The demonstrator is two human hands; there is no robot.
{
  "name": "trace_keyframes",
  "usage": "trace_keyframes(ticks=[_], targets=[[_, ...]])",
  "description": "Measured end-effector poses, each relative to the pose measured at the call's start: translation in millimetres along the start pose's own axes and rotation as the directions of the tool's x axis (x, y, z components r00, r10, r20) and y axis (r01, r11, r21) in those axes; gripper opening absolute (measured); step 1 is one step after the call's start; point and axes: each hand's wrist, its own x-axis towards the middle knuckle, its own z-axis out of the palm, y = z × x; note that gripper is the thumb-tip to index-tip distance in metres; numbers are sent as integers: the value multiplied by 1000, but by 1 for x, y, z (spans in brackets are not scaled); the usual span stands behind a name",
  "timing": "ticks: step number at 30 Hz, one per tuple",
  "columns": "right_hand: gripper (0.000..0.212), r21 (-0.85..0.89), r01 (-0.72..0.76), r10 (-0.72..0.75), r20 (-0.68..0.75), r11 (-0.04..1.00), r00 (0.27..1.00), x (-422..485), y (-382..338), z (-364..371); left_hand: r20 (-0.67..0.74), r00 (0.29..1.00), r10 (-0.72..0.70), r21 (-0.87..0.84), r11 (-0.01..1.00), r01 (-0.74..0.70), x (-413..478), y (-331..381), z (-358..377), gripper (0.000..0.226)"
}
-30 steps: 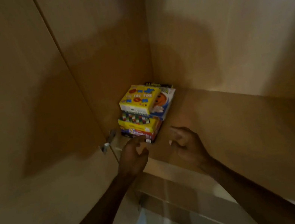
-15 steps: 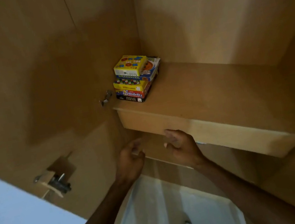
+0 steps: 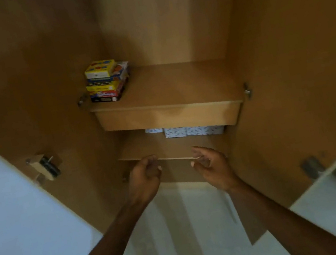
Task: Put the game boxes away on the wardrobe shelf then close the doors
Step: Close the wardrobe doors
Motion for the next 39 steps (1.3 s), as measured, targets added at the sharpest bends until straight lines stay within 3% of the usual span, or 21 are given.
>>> trace_keyframes(ticks=[5, 10, 13, 16, 20, 24, 30, 39], targets=[[36, -8, -68, 67, -91, 998, 994, -72, 27, -101, 113, 990, 79, -37, 996, -76, -51, 51, 92, 27], [23, -125, -55, 26, -219, 991, 975, -124, 57, -219, 221, 962, 163, -86, 985, -147, -92, 125, 193, 28], [12, -225, -32, -55, -371, 974, 927, -135, 65, -288, 270, 928, 257, -82, 966, -243, -102, 173, 241, 36], [13, -174, -33, -57, -491, 984, 869, -121, 68, -340, 271, 906, 326, -95, 945, -312, -106, 214, 271, 42], [25, -46, -88, 66, -365, 995, 929, -89, 61, -375, 321, 880, 350, -144, 936, -320, -111, 263, 292, 44], [32, 31, -20, 26, -200, 999, 980, -77, 46, -371, 357, 869, 344, -216, 935, -281, -117, 279, 301, 46], [28, -62, 47, -58, -178, 997, 982, -65, 48, -359, 350, 873, 340, -310, 921, -235, -127, 267, 284, 48], [17, -58, 195, -194, 25, 979, 981, -24, 8, -268, 63, 954, 292, -233, 934, -270, -95, 212, 198, 41]])
